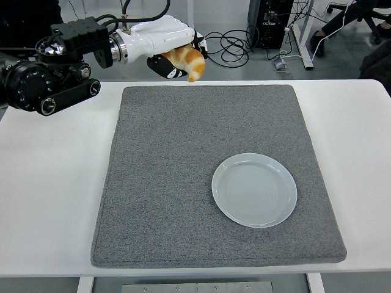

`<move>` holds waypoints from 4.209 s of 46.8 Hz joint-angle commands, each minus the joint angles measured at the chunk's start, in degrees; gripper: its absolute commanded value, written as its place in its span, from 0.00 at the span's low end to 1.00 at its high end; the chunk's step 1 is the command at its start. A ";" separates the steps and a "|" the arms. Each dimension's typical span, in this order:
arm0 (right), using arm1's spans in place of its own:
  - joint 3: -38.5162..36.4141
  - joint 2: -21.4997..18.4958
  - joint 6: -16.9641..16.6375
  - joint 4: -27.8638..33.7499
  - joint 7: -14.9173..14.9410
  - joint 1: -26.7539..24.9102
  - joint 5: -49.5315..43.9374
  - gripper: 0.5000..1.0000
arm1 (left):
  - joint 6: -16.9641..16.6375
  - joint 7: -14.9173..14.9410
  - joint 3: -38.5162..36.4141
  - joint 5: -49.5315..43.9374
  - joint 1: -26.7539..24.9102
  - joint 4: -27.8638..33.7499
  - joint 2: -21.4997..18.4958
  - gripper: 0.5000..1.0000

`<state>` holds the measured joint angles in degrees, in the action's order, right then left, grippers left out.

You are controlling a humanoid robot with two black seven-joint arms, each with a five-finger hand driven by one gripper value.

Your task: Place the bread on the plate

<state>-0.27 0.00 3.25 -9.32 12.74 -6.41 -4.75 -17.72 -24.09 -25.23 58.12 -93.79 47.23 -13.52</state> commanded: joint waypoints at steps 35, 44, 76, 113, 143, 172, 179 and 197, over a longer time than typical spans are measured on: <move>0.00 0.00 0.00 0.00 0.00 0.00 0.00 1.00 | 2.86 -0.08 2.55 -3.27 -2.37 -5.31 13.52 0.00; 0.00 0.00 0.00 0.00 0.00 0.00 0.00 1.00 | 5.06 -0.08 2.47 -3.10 -1.75 -4.34 13.52 0.00; 0.00 0.00 0.00 0.00 0.00 0.00 0.00 1.00 | 6.12 -1.48 6.42 -3.45 -1.58 3.03 13.52 0.00; 0.00 0.00 0.00 0.00 0.00 0.00 0.00 1.00 | 4.45 -0.96 6.25 10.09 10.99 8.40 13.52 0.00; 0.00 0.00 0.00 0.00 0.00 0.00 0.00 1.00 | 3.57 -0.96 5.10 12.99 16.53 6.12 13.52 0.00; 0.00 0.00 0.00 0.00 0.00 0.00 0.00 1.00 | 3.57 -0.87 4.22 12.81 17.58 5.94 13.52 0.20; 0.00 0.00 0.00 0.00 0.00 0.00 0.00 1.00 | 3.66 -0.78 4.31 12.11 17.50 6.03 13.52 0.57; 0.00 0.00 0.00 0.00 0.00 0.00 0.00 1.00 | 4.89 -1.49 7.91 9.48 14.16 8.22 13.52 0.95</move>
<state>-0.26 0.00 3.25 -9.32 12.74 -6.42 -4.75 -13.14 -25.68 -18.02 68.65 -78.70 54.57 0.00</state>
